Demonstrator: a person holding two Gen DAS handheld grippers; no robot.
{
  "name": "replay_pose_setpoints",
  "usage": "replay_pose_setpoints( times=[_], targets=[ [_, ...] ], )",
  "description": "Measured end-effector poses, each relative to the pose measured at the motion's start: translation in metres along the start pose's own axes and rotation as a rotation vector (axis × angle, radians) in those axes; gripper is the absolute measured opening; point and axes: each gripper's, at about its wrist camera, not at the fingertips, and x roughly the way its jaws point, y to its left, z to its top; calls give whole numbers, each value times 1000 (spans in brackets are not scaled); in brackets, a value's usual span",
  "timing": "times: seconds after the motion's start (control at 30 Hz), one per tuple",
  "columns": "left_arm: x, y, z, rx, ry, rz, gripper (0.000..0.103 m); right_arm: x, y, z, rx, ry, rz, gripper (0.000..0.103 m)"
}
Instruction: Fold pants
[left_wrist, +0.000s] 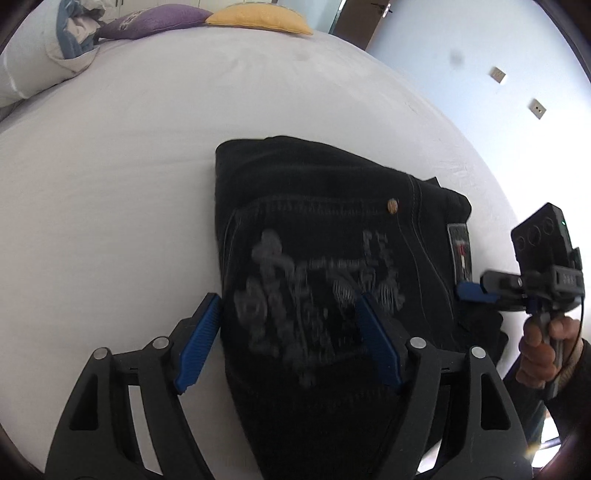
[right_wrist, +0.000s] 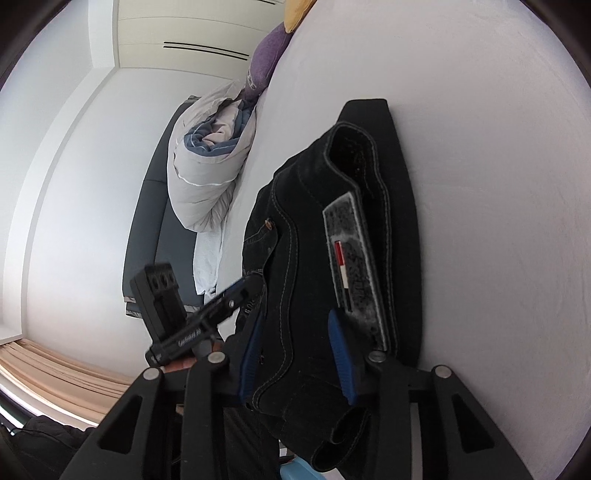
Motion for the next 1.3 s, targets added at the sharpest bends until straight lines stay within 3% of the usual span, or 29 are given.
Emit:
replay_pose_setpoints(
  times=[0.07,0.17,0.27,0.33,0.4,0.53,0.63,0.77,0.8,0.83,0.93,1.0,1.1,1.23,1.3],
  targets=[
    [-7,7,-28,-59,36,-57,79,0,2,0,1,-4,-4,39],
    [-33,7,-51,-42,1,-44,79,-7,15,-2,-30,-2,-39,44],
    [-59,21,-44,-76,-87,-3,79,-26,31,-3,-80,-60,-66,60],
    [-59,40,-25,-117,-108,13,79,-38,33,2,-83,-97,-97,61],
    [-44,56,-2,-154,-75,9,79,-42,32,9,-72,-112,-134,62],
    [-11,56,31,-158,5,-90,79,-36,18,20,-7,-103,-174,67],
    [19,52,41,-162,91,-128,79,-27,3,27,43,-89,-205,68],
    [42,47,39,-173,103,-158,79,-21,-2,34,52,-77,-189,68],
    [44,43,40,-164,109,-170,75,-16,-1,37,46,-59,-194,68],
    [45,41,41,-158,117,-190,64,-10,1,39,38,-37,-206,68],
    [51,34,45,-150,135,-188,57,2,7,43,17,1,-243,66],
    [50,34,47,-167,140,-207,50,8,11,44,5,17,-269,50],
    [45,30,49,-156,132,-211,37,11,16,39,-33,8,-324,34],
    [34,11,56,-106,113,-176,22,11,39,34,-131,-19,-394,25],
    [25,3,65,-89,87,-174,20,9,54,35,-184,-35,-408,22]
  ],
)
